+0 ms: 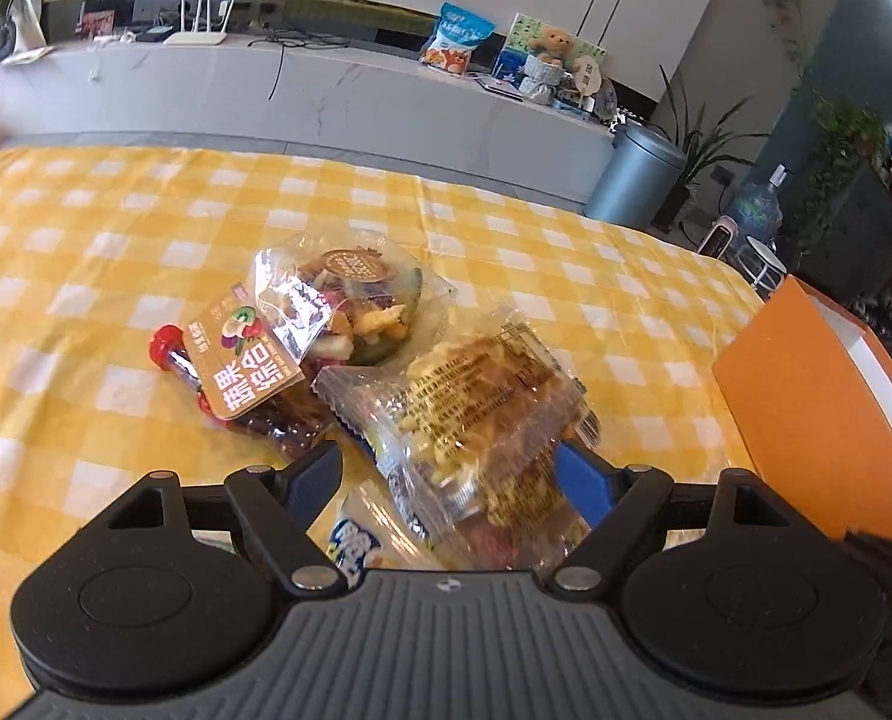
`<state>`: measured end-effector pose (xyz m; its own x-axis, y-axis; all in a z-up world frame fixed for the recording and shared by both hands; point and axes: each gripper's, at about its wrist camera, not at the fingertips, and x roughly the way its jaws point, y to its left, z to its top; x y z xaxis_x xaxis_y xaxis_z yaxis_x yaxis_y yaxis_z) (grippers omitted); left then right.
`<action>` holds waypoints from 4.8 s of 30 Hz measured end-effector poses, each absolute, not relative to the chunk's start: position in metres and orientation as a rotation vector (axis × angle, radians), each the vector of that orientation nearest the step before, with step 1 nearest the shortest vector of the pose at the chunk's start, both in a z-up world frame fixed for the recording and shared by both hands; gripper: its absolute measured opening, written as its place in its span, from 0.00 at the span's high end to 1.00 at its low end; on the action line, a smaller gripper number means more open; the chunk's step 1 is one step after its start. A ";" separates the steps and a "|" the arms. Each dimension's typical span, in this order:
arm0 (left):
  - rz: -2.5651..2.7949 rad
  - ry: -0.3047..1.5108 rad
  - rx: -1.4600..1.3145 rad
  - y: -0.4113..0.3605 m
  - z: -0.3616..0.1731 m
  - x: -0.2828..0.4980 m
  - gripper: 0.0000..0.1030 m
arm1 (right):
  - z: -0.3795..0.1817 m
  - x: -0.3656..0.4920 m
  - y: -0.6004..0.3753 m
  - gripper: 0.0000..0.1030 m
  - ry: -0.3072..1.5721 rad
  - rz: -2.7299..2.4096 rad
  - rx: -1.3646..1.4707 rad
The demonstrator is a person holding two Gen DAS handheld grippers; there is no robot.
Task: Organize snacks
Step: 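Carry both held snack packs over the orange box with both tools, then open both tools to drop the packs into the box, then grasp the white wafer pack with the right tool while the left tool grasps the white chip bag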
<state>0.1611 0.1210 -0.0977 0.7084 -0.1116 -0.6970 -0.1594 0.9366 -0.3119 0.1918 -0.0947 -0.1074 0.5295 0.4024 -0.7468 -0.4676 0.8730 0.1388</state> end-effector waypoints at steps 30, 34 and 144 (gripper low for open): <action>0.000 0.644 -0.431 0.092 -0.040 0.105 0.69 | -0.076 0.162 -0.110 0.23 0.792 0.520 -0.075; -0.013 0.605 -0.414 0.081 -0.019 0.088 0.70 | -0.061 0.149 -0.123 0.23 0.756 0.524 -0.059; -0.104 0.531 -0.037 0.018 -0.005 0.061 0.15 | 0.007 0.087 -0.197 0.12 0.551 0.388 -0.075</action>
<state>0.0614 0.0178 -0.0053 0.8570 -0.1089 -0.5037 0.0897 0.9940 -0.0623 0.0869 -0.1970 0.0075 0.7815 0.3396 -0.5234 -0.3791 0.9247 0.0339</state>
